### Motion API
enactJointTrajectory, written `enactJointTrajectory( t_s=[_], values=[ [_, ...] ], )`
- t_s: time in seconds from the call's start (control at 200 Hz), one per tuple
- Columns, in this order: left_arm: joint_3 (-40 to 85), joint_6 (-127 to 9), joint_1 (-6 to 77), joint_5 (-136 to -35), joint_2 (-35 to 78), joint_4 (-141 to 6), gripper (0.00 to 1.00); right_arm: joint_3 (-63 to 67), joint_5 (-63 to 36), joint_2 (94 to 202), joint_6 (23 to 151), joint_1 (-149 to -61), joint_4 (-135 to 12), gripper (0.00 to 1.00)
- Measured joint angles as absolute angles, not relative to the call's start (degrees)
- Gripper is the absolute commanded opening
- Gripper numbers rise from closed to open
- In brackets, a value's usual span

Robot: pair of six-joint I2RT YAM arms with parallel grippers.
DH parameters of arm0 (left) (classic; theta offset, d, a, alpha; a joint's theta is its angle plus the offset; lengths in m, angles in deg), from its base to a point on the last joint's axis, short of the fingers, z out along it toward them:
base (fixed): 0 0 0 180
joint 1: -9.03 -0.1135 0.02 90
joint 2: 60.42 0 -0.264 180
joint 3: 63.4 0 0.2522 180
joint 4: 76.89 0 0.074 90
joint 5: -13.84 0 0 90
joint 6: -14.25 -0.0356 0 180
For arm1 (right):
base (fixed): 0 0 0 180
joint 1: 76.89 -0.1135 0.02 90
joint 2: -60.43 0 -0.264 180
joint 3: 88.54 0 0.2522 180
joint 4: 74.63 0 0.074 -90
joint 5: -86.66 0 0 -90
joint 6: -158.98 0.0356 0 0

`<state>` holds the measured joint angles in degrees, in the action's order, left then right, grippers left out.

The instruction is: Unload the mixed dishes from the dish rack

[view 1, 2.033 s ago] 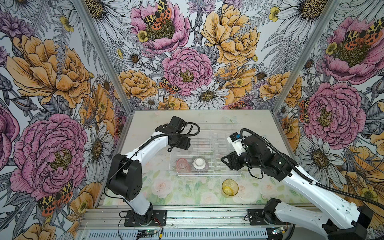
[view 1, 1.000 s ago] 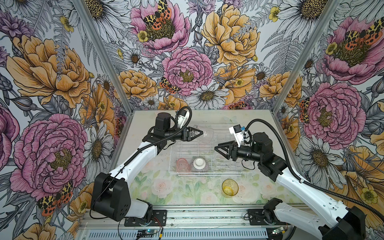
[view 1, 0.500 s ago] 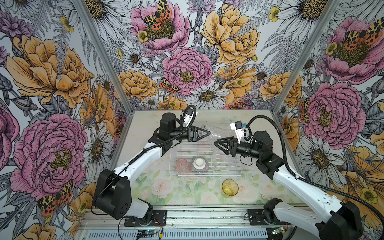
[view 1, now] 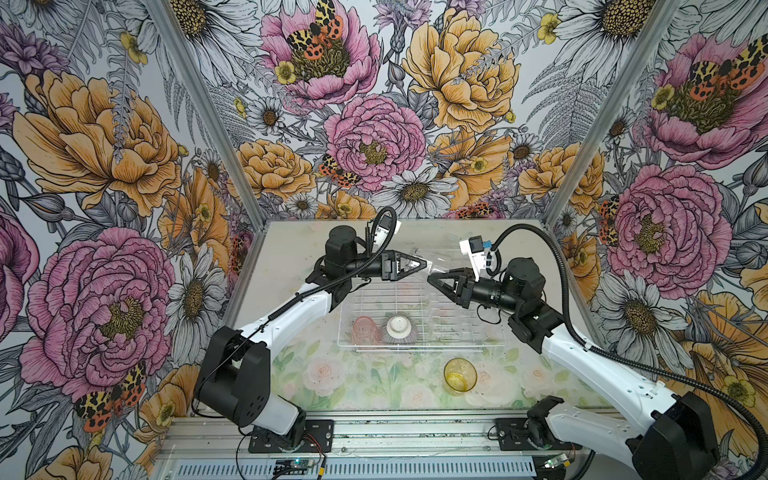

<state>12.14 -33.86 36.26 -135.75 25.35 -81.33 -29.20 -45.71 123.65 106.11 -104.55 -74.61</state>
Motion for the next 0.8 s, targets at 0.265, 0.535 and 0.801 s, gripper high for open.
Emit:
enactJointTrajectory(
  t_s=[0.265,0.535,0.801],
  values=[
    [12.14,-27.11,36.39,-138.02,26.36,-88.36,0.53,-28.37,-48.67,123.5,105.58,-104.42,-77.45,0.0],
    [11.58,-26.63,36.63,-137.41,26.53,-89.3,0.83,-27.82,-47.99,123.24,105.06,-104.4,-76.01,0.0],
    [10.85,-33.23,37.04,-134.44,25.35,-83.25,0.97,-24.94,-46.22,123.0,103.44,-104.38,-68.49,0.0]
  ],
)
